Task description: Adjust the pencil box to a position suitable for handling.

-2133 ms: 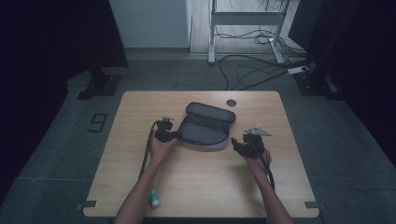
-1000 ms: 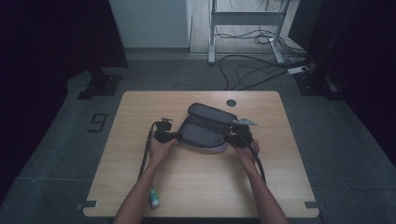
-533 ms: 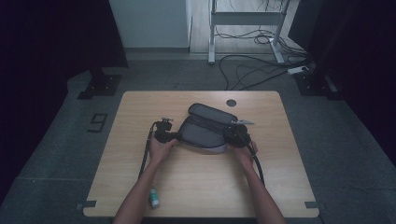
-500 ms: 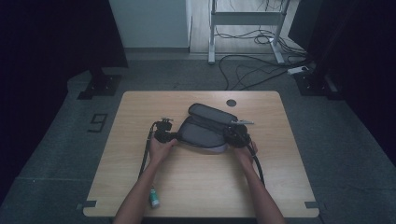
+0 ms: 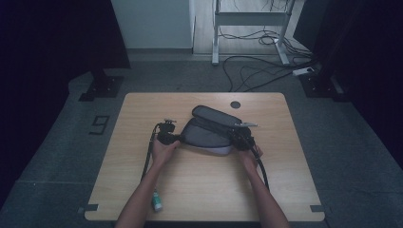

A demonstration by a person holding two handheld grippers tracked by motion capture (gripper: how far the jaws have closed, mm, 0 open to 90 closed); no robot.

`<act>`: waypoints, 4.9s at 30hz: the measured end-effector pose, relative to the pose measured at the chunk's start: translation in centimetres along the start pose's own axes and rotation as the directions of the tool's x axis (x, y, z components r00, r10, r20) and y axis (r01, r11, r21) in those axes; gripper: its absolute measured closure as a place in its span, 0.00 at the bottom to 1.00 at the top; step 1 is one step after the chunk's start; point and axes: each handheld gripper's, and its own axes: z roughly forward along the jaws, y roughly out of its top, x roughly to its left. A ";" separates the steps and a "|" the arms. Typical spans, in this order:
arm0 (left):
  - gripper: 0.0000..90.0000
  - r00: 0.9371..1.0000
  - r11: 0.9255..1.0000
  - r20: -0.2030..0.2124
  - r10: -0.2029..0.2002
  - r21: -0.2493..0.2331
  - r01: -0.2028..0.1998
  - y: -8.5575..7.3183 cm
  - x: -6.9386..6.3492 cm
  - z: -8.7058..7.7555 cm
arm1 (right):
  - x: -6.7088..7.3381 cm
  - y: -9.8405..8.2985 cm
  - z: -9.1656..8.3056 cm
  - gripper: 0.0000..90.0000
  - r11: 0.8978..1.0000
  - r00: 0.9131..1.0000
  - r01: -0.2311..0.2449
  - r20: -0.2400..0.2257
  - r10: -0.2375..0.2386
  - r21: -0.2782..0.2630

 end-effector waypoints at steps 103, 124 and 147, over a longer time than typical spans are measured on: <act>0.96 0.986 0.983 0.149 0.079 -0.173 -0.052 -2.6 -2.3 -8.6 | 1.5 0.8 -9.9 0.95 0.968 0.992 0.081 -0.074 -0.101 -0.238; 0.96 0.976 0.981 0.196 0.092 -0.187 -0.055 -5.9 -2.6 -9.8 | 2.3 -1.4 -11.6 0.95 0.961 0.986 0.107 -0.100 -0.136 -0.255; 0.91 0.971 0.995 0.222 0.083 -0.075 -0.068 -9.3 -2.9 -7.8 | 1.7 -5.7 -9.3 0.94 0.985 0.987 0.070 -0.132 -0.091 -0.159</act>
